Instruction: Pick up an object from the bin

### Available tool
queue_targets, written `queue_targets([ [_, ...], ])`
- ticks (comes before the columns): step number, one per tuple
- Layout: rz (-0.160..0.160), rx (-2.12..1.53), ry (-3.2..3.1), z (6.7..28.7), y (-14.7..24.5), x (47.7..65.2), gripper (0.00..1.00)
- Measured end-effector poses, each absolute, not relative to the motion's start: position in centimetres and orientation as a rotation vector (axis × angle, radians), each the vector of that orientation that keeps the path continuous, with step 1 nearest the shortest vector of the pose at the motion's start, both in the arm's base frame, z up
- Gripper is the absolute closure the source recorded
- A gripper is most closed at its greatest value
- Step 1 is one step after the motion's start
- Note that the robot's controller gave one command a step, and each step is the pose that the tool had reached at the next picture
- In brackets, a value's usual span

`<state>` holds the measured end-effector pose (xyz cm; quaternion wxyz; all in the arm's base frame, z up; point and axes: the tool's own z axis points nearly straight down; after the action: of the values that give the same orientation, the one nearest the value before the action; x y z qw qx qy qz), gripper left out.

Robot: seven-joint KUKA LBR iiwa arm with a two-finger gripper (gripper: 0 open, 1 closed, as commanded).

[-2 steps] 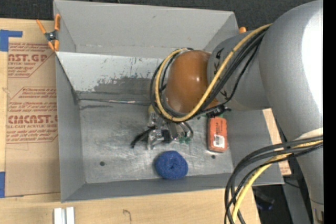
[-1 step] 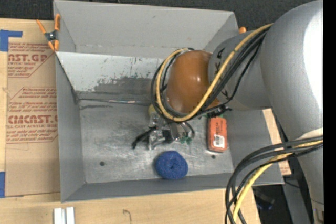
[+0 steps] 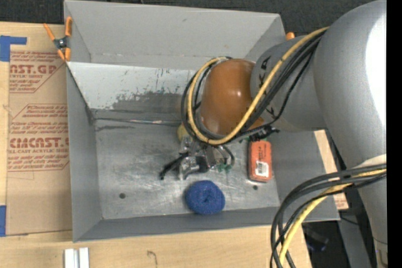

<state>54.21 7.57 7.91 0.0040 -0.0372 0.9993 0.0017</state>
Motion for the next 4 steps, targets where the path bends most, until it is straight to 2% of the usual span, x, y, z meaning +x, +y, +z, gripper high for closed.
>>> queue_targets([
  [2, 0.002, -0.114, 3.138, 10.0, 7.6, 54.2, 1.00],
  [4, 0.002, -0.114, 3.136, 10.9, 7.6, 54.2, 1.00],
])
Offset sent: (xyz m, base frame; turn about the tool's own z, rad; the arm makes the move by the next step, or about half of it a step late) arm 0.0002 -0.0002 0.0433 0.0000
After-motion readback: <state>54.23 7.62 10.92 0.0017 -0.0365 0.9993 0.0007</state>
